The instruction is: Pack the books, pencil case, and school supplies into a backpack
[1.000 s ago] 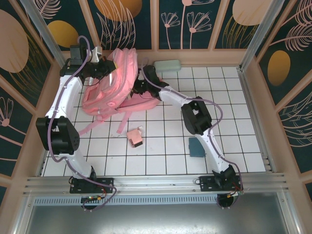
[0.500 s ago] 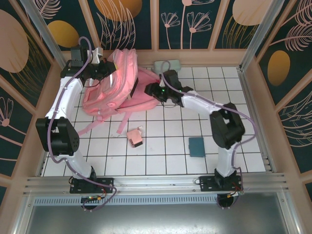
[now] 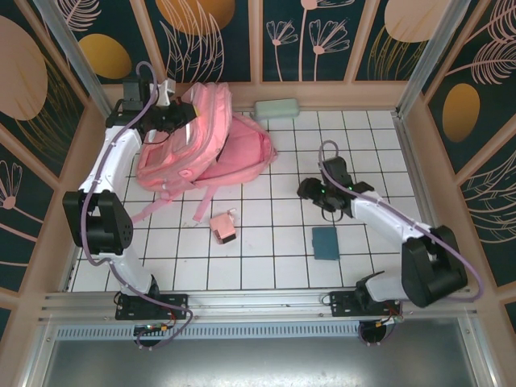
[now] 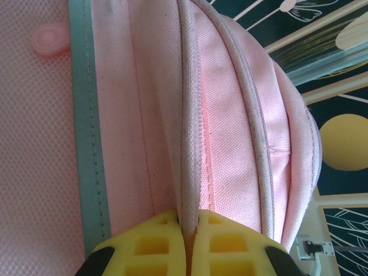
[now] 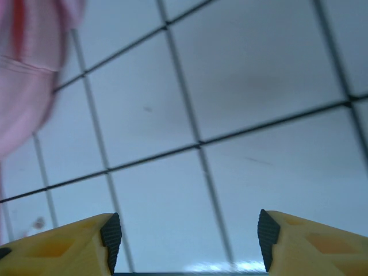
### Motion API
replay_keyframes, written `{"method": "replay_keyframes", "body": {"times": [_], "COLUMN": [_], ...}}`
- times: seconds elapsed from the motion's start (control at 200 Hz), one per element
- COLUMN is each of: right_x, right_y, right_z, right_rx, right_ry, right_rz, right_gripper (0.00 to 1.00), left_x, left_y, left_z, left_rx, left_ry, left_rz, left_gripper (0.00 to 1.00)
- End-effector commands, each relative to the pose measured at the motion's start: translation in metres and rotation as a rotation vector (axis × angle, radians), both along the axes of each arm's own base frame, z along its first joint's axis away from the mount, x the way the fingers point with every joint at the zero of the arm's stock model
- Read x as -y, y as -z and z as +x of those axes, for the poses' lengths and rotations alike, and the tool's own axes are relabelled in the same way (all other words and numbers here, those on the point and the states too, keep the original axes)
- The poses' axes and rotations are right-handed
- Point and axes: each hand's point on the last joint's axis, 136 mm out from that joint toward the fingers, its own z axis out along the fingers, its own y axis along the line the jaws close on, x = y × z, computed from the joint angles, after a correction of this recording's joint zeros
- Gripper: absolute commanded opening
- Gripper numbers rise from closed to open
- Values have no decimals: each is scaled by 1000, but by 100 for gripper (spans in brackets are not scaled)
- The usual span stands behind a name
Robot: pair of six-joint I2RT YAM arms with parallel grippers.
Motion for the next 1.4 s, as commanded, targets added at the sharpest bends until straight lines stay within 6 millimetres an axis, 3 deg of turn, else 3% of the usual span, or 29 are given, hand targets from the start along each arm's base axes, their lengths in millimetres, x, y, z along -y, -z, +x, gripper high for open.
{"method": "replay_keyframes", "body": {"times": [0.0, 0.15, 0.42, 0.63, 0.78, 0.996, 1.166, 1.266, 1.396], "right_x": [35, 51, 57, 55, 42, 16, 4, -3, -16], "right_y": [19, 29, 56, 74, 80, 72, 68, 53, 18], "right_z": [-32, -59, -90, -108, -120, -114, -106, -91, -62], "right_rx": [-70, -103, -191, -260, -290, -245, -210, -155, -47], "right_ry": [33, 64, 123, 150, 104, 43, 29, 20, -1], "right_rz": [-92, -98, -47, -4, 60, 192, 240, 266, 315], "right_gripper": [66, 68, 71, 73, 72, 52, 17, 0, 0], "left_x": [22, 23, 24, 24, 23, 25, 24, 25, 29], "left_y": [-39, -38, -33, -33, -31, -30, -32, -38, -49], "left_z": [3, 2, 3, 2, 2, 2, 0, -2, -6], "left_rx": [177, 178, 167, 164, 161, 159, 163, 171, 189], "left_ry": [97, 100, 98, 93, 92, 93, 93, 98, 119], "left_rz": [-36, -31, -31, -28, -25, -36, -30, -36, -71], "left_gripper": [0, 0, 0, 0, 0, 0, 0, 0, 0]}}
